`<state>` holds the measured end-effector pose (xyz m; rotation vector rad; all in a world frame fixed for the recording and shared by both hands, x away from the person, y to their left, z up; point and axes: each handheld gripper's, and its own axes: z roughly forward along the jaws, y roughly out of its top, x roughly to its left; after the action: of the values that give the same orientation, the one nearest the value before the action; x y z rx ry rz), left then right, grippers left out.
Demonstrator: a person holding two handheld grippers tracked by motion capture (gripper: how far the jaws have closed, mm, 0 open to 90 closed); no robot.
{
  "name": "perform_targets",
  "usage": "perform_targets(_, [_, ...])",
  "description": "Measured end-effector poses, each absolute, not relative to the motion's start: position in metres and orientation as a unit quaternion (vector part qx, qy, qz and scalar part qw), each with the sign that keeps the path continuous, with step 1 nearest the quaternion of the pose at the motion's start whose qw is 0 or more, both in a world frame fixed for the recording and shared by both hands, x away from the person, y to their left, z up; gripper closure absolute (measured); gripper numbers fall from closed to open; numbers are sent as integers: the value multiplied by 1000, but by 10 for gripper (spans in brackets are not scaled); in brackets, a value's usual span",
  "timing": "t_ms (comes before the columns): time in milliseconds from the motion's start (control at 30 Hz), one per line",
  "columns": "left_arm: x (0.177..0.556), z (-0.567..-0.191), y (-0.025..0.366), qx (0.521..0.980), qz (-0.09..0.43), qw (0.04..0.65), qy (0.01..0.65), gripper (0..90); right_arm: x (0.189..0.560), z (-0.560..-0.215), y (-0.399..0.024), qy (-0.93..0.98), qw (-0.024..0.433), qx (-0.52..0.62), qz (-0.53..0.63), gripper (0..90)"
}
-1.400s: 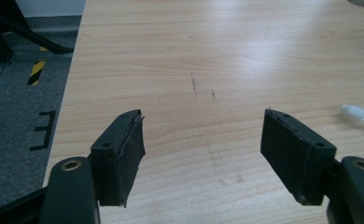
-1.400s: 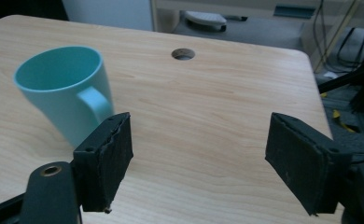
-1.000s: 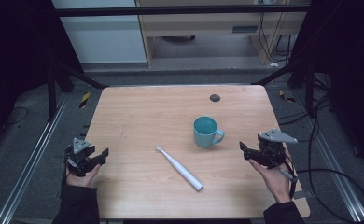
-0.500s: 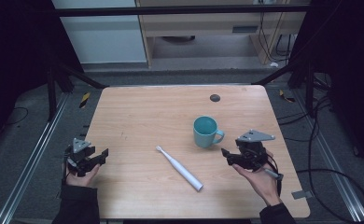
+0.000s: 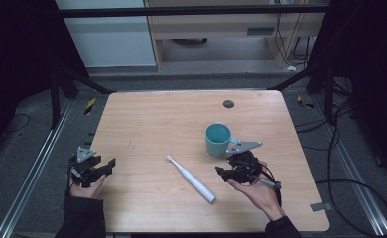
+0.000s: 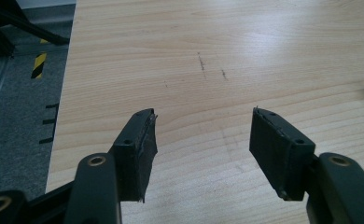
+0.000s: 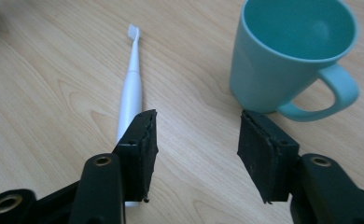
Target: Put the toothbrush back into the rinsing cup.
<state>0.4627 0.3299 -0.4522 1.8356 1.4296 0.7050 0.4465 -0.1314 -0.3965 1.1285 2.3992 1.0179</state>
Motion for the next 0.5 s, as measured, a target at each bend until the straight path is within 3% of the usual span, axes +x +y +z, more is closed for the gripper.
perform_targets(500, [464, -454, 327, 716, 271, 348, 541, 403, 451, -398, -108, 857, 116, 378, 330, 556])
